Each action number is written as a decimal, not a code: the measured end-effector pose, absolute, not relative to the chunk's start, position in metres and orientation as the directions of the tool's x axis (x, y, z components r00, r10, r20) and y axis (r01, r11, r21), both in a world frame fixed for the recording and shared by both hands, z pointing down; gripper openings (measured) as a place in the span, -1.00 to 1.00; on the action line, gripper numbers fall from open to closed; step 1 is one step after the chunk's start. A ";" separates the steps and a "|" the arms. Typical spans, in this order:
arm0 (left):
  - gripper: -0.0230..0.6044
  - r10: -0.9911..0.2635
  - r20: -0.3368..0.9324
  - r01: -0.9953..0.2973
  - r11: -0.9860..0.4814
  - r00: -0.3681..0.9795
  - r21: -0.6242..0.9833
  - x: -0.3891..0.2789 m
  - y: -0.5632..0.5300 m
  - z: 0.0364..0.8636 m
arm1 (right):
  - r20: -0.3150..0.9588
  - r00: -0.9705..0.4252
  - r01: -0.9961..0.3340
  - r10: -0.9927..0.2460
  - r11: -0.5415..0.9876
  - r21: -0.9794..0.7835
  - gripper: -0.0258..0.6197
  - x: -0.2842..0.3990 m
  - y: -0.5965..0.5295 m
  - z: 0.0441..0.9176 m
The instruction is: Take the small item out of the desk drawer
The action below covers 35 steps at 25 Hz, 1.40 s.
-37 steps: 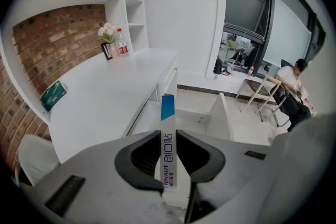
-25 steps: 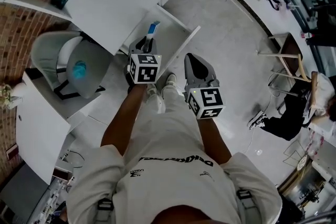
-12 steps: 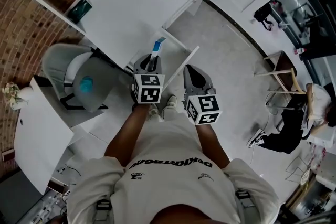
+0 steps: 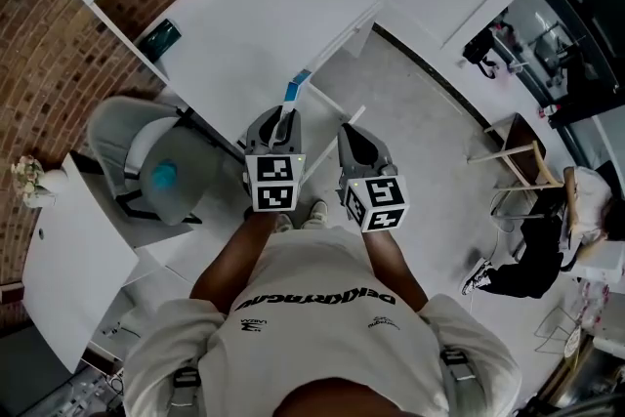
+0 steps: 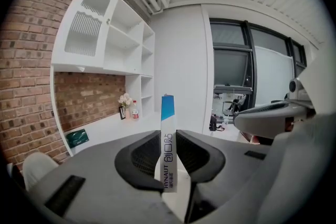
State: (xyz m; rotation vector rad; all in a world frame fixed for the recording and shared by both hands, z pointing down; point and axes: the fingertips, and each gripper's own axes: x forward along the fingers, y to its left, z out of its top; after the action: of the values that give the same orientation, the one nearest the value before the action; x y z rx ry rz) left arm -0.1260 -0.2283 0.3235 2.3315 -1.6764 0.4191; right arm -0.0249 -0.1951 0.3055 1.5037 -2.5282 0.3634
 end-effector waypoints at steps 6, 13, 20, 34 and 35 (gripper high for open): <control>-0.66 -0.902 0.300 -0.947 -0.320 0.310 0.019 -0.120 -0.221 0.291 | 0.227 -0.482 -0.876 -0.847 0.471 -0.104 -0.92 -0.025 -0.201 0.281; -0.66 -0.923 0.226 -0.948 -0.317 0.310 0.005 -0.118 -0.217 0.268 | 0.172 -0.500 -0.866 -0.849 0.495 -0.074 -0.92 -0.028 -0.205 0.262; -0.66 -0.936 0.180 -0.951 -0.308 0.304 0.001 -0.117 -0.216 0.258 | 0.145 -0.499 -0.866 -0.854 0.494 -0.070 -0.92 -0.024 -0.209 0.256; -0.66 -0.940 0.153 -0.951 -0.308 0.304 -0.002 -0.119 -0.231 0.255 | 0.130 -0.485 -0.874 -0.865 0.481 -0.066 -0.92 -0.022 -0.227 0.254; -0.66 -0.941 0.152 -0.952 -0.308 0.304 -0.003 -0.120 -0.232 0.255 | 0.129 -0.486 -0.874 -0.864 0.482 -0.064 -0.92 -0.023 -0.228 0.254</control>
State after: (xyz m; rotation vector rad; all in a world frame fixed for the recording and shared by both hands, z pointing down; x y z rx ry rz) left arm -0.1199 -0.2320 0.2554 2.4649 -1.7941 0.1906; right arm -0.0231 -0.2280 0.2542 1.5490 -2.6352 0.1862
